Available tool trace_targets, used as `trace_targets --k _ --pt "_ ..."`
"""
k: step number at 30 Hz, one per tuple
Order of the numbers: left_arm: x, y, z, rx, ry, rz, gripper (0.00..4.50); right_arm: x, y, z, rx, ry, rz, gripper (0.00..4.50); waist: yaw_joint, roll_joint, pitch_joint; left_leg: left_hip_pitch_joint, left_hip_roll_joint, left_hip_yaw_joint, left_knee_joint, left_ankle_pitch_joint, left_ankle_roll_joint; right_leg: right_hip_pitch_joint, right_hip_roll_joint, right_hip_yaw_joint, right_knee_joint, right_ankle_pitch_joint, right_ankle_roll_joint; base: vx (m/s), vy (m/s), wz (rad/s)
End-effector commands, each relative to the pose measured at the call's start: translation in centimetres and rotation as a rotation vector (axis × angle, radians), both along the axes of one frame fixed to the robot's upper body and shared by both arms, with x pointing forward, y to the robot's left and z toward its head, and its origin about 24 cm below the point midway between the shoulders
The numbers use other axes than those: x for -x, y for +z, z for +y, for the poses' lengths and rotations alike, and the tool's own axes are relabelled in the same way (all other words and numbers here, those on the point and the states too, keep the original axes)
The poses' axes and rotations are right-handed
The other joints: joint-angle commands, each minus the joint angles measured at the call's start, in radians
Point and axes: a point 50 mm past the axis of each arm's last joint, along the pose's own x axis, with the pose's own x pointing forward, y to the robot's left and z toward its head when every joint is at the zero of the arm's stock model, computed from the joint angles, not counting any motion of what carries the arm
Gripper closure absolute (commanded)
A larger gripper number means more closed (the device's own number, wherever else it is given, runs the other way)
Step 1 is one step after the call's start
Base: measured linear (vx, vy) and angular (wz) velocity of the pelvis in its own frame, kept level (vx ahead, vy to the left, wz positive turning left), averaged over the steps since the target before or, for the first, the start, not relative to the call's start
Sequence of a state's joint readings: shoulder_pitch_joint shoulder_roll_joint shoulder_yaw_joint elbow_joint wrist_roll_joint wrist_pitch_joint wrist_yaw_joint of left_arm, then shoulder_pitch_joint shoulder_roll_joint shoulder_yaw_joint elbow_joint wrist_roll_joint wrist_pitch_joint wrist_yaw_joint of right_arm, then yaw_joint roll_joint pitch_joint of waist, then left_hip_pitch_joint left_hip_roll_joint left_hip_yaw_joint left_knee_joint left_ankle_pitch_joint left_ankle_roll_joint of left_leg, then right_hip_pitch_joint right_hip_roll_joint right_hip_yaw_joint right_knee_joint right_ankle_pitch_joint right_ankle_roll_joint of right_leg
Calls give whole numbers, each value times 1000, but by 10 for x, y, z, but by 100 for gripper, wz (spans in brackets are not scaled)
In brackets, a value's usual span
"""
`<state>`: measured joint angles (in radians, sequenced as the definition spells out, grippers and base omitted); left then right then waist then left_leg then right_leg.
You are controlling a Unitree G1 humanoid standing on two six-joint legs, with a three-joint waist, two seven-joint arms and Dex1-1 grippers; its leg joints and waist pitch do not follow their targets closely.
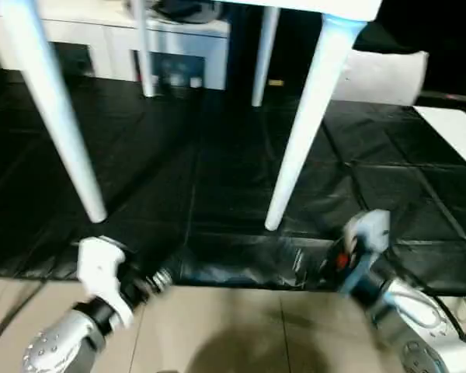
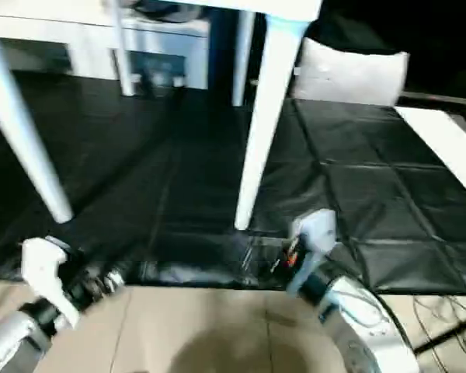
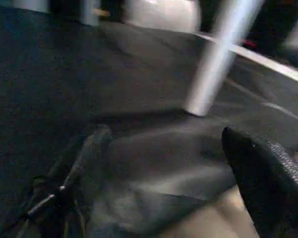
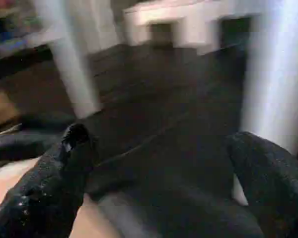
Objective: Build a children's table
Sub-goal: Flip table
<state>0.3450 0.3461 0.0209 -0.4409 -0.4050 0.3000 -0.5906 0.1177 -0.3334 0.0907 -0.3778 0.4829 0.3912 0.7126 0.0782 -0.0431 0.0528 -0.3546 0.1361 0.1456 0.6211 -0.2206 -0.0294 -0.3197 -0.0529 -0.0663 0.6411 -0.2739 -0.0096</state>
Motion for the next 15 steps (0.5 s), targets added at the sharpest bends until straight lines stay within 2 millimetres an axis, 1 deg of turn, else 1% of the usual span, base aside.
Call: trace_targets --k 1,2,3,4,5,6,7,8,9,10,11,12,13,14,15 --pt "9 0 -7 17 -137 29 8 6 -1 2 17 156 16 0 0 18 -32 1 104 -51 -107 -239 6 9 -110 69 -86 -47 -151 0 0 0" --pt "12 -2 -6 0 -167 45 8 8 -4 2 45 221 32 0 1 20 -31 2 105 -48 -106 -225 14 8 -110 70 -86 -28 -156 0 0 0" --pt "15 -4 -4 -15 -192 57 8 10 -7 2 70 276 48 0 1 21 -30 3 104 -48 -105 -219 20 9 -110 70 -86 -18 -164 0 0 0" --pt "18 -6 -1 -40 -216 77 8 12 -12 1 110 329 61 0 3 25 -27 3 104 -47 -105 -222 24 8 -112 71 -87 -19 -168 0 0 0" --pt "20 -7 0 -60 -235 93 8 13 -16 0 139 365 68 0 4 27 -22 3 104 -47 -106 -234 28 6 -112 71 -89 -42 -170 0 0 0" --pt "20 -8 1 -69 -241 103 8 12 -18 -1 155 371 67 0 4 23 -20 5 105 -45 -107 -254 25 5 -114 73 -93 -84 -178 0 0 0" --pt "20 -8 1 -72 -243 106 8 12 -19 -1 159 373 67 0 6 24 -19 6 105 -44 -107 -266 21 4 -116 73 -94 -107 -183 0 0 0" --pt "18 -9 7 -97 -190 95 8 7 -22 -2 175 335 55 0 8 24 -13 7 107 -44 -110 -281 12 0 -119 75 -98 -150 -188 0 0 0" --pt "15 -12 11 -114 -141 98 8 3 -23 -2 177 295 51 0 8 23 -13 8 109 -44 -110 -292 4 -2 -119 76 -99 -172 -194 0 0 0" --pt "11 -14 15 -141 -83 100 8 -3 -24 -4 180 213 52 0 8 19 -10 8 107 -44 -111 -300 0 -2 -119 76 -101 -200 -195 0 0 0" --pt "11 -15 15 -145 -74 100 8 -4 -25 -4 181 200 53 0 7 22 -8 8 108 -45 -113 -301 -5 -4 -119 77 -102 -213 -192 0 0 0" --pt "6 -17 17 -138 -16 103 8 -10 -24 -4 148 116 57 0 8 22 -9 11 105 -44 -111 -299 -10 -5 -121 78 -104 -235 -190 0 0 0" --pt "6 -17 17 -138 -16 103 8 -10 -24 -4 148 116 57 0 8 22 -11 11 105 -44 -110 -297 -12 -6 -121 78 -103 -239 -190 0 0 0" --pt "1 -16 17 -123 38 91 8 -13 -24 -5 103 44 62 0 10 25 -10 10 107 -45 -112 -294 -14 -4 -121 79 -104 -236 -183 0 0 0" --pt "0 -15 15 -114 46 78 8 -12 -24 -3 92 46 56 0 11 24 -12 12 108 -45 -112 -286 -14 -4 -120 78 -102 -215 -183 0 0 0"
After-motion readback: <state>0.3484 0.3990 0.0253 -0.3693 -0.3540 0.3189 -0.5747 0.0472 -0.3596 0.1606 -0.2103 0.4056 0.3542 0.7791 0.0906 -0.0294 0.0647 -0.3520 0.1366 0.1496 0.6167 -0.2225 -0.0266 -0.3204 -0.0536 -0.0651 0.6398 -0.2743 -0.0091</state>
